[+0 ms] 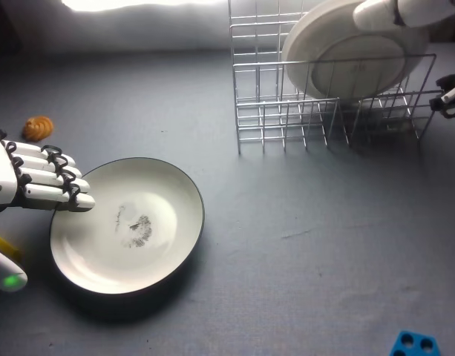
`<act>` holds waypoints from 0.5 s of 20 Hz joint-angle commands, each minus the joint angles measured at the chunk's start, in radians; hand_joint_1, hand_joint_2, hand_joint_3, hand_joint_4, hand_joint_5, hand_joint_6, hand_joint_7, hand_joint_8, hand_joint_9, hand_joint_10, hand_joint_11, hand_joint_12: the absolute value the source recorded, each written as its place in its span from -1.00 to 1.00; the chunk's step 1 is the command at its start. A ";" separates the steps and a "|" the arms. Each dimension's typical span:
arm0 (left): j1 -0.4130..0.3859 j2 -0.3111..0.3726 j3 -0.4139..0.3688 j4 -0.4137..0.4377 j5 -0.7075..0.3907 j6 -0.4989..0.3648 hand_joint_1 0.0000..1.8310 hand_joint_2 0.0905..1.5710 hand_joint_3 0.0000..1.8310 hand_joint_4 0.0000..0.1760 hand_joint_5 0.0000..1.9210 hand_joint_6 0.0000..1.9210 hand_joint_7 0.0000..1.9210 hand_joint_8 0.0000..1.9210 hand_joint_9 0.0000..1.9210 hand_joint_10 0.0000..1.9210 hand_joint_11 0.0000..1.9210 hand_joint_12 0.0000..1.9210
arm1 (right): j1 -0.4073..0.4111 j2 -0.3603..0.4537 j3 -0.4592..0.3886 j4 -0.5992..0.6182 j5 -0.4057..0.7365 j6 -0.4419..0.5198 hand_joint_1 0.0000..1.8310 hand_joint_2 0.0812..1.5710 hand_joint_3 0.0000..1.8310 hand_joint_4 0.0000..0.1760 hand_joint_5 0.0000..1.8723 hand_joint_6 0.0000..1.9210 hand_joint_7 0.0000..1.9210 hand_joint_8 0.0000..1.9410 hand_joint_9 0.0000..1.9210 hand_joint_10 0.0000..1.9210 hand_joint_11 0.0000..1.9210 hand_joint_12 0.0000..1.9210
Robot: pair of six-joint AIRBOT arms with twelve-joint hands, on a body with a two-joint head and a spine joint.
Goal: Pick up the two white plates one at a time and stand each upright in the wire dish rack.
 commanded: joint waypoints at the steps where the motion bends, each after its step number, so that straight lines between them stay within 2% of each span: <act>1: -0.009 0.002 0.008 -0.048 -0.019 -0.002 -1.00 0.35 -0.99 -1.00 -1.00 -1.00 -1.00 -1.00 -1.00 -1.00 -1.00 -1.00 | 0.000 0.007 0.004 0.013 0.091 0.011 0.61 0.41 -1.00 -1.00 -0.11 0.12 0.02 -0.09 -0.02 0.07 -0.33 0.65; 2: -0.009 0.002 0.008 -0.048 -0.019 -0.002 -1.00 0.35 -1.00 -1.00 -1.00 -1.00 -1.00 -1.00 -1.00 -1.00 -1.00 -1.00 | 0.000 0.007 0.004 0.013 0.092 0.011 0.54 0.35 -1.00 -1.00 0.03 0.02 0.10 -0.20 0.07 0.05 -0.17 0.27; 3: -0.009 0.002 0.008 -0.048 -0.019 -0.002 -1.00 0.34 -1.00 -1.00 -1.00 -1.00 -1.00 -1.00 -1.00 -1.00 -1.00 -1.00 | 0.000 0.007 0.004 0.013 0.093 0.011 0.52 0.32 -1.00 -1.00 0.07 -0.03 0.15 -0.27 0.09 0.02 -0.10 0.11; 4: -0.009 0.002 0.008 -0.048 -0.019 -0.002 -1.00 0.33 -1.00 -1.00 -1.00 -1.00 -1.00 -1.00 -1.00 -1.00 -1.00 -1.00 | 0.000 0.007 0.004 0.013 0.093 0.011 0.61 0.32 -1.00 -1.00 0.08 -0.09 0.15 -0.26 0.08 -0.08 -0.17 0.49; 6: -0.006 0.002 0.009 -0.047 -0.019 -0.001 -1.00 0.34 -1.00 -1.00 -1.00 -1.00 -1.00 -1.00 -1.00 -1.00 -1.00 -1.00 | 0.000 0.007 0.004 0.013 0.101 0.010 0.63 0.32 -1.00 -1.00 0.09 -0.13 0.18 -0.33 0.12 -0.16 -0.18 0.57; 7: -0.005 0.002 0.009 -0.047 -0.019 -0.001 -1.00 0.35 -1.00 -1.00 -1.00 -1.00 -1.00 -1.00 -1.00 -1.00 -1.00 -1.00 | 0.000 0.007 0.004 0.013 0.108 0.008 0.64 0.31 -1.00 -1.00 0.11 -0.14 0.18 -0.32 0.15 -0.20 -0.19 0.55; 8: -0.003 0.002 0.009 -0.047 -0.019 -0.001 -1.00 0.35 -1.00 -1.00 -1.00 -1.00 -1.00 -1.00 -1.00 -1.00 -1.00 -1.00 | 0.001 0.007 0.004 0.013 0.113 0.006 0.55 0.30 -1.00 -1.00 0.11 -0.11 0.19 -0.28 0.11 -0.07 -0.15 0.19; 9: -0.001 0.002 0.009 -0.047 -0.019 -0.001 -1.00 0.35 -1.00 -1.00 -1.00 -1.00 -1.00 -1.00 -1.00 -1.00 -1.00 -1.00 | 0.001 0.007 0.004 0.013 0.118 0.004 0.55 0.30 -1.00 -1.00 0.11 -0.11 0.19 -0.28 0.11 -0.07 -0.15 0.19; 10: 0.001 0.002 0.009 -0.047 -0.018 -0.001 -1.00 0.34 -1.00 -1.00 -1.00 -1.00 -1.00 -1.00 -1.00 -1.00 -1.00 -1.00 | 0.001 0.007 0.004 0.013 0.123 0.000 0.36 0.41 -1.00 -1.00 -0.06 0.16 0.04 0.01 -0.07 -0.28 -0.28 0.11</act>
